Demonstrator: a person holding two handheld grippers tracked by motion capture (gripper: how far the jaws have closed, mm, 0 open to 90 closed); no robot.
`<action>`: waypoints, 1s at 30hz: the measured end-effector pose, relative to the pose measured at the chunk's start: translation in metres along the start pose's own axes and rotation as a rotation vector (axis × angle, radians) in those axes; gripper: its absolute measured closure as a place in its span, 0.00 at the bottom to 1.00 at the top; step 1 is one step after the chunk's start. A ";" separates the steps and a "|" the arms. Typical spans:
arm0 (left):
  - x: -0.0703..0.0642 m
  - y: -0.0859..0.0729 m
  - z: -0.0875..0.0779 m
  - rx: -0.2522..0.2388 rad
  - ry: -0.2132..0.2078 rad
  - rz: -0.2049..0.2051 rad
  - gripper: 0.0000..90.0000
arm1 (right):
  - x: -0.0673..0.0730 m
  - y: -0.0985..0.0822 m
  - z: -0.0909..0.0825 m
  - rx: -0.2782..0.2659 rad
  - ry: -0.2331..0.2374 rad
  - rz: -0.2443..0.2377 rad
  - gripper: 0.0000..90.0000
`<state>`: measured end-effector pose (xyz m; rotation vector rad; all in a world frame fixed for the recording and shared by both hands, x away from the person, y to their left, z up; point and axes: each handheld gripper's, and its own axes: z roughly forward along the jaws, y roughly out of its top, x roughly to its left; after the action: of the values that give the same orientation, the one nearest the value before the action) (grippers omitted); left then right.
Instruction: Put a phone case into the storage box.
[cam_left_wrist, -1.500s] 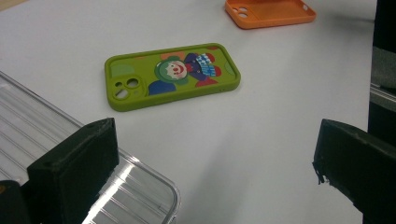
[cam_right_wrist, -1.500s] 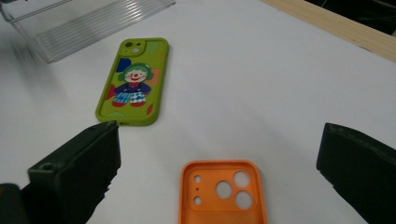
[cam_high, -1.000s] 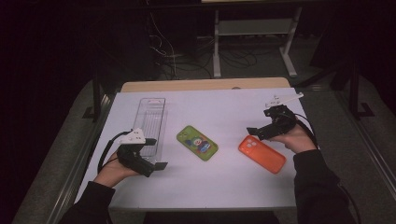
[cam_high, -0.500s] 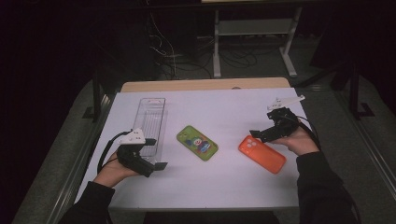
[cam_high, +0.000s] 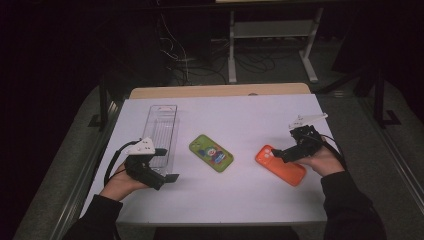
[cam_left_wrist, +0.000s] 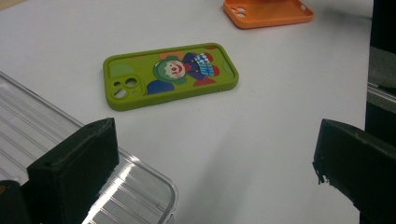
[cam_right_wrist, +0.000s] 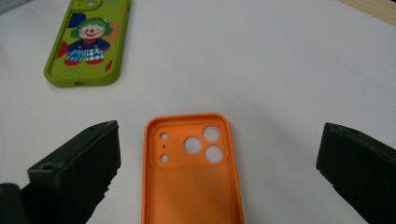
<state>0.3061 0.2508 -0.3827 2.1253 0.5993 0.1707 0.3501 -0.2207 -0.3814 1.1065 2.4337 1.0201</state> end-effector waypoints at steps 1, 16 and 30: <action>0.000 0.000 0.000 0.000 0.000 0.000 0.00 | 0.000 0.000 0.000 0.000 0.000 0.000 0.00; -0.001 0.001 -0.001 -0.007 0.000 0.001 0.00 | 0.007 -0.019 0.005 0.014 0.010 -0.002 0.00; -0.001 0.001 0.000 -0.004 -0.001 0.000 0.00 | 0.010 -0.029 0.023 0.137 0.014 -0.016 0.00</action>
<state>0.3053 0.2500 -0.3820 2.1211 0.5978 0.1708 0.3389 -0.2156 -0.4175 1.1233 2.5526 0.8699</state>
